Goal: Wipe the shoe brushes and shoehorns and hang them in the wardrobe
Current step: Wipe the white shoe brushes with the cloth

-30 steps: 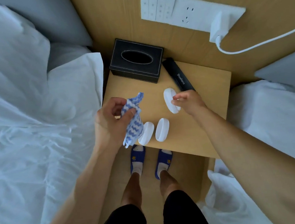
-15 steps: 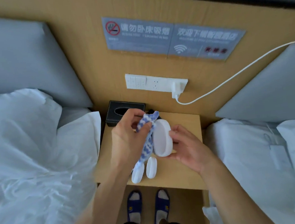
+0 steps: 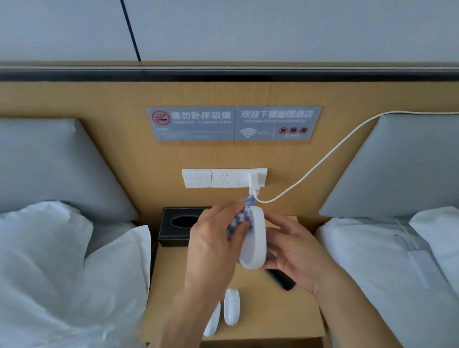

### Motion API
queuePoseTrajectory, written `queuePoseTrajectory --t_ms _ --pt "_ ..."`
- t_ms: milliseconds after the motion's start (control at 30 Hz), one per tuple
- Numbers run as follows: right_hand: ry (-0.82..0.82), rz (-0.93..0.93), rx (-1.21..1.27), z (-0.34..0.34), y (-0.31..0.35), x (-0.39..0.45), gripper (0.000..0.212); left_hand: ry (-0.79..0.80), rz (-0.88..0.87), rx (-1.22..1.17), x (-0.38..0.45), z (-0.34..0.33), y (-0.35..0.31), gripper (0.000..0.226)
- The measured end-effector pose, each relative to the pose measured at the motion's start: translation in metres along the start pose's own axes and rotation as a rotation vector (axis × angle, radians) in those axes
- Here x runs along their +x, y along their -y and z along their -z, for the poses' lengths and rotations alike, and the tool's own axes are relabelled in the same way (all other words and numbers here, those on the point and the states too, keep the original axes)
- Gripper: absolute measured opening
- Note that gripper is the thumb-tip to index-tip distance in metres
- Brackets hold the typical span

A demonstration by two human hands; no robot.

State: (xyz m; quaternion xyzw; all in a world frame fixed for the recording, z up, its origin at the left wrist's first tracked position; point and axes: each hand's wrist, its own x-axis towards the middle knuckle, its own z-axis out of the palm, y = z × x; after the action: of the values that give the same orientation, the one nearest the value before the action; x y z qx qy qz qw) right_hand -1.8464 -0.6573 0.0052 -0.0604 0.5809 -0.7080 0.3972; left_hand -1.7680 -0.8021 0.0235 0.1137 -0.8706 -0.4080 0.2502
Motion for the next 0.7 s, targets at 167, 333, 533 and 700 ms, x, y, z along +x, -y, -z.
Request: queuePoseTrajectory --t_ms 167,333,533,700 --pt "-0.005 0.023 -0.022 -0.002 0.009 -0.001 0.037 -0.017 -0.145 0.115 -0.001 0.001 -0.009 0.028" --pt "-0.034 0.041 -0.044 -0.003 0.017 -0.001 0.033 -0.007 -0.275 0.171 -0.01 0.008 -0.013 0.019" --pt "-0.027 0.048 -0.085 -0.003 0.025 -0.002 0.031 0.153 -0.369 0.133 -0.008 0.026 -0.015 0.013" --pt "0.027 0.031 -0.112 -0.005 0.028 -0.004 0.032 0.302 -0.447 0.119 0.002 0.052 -0.01 0.014"
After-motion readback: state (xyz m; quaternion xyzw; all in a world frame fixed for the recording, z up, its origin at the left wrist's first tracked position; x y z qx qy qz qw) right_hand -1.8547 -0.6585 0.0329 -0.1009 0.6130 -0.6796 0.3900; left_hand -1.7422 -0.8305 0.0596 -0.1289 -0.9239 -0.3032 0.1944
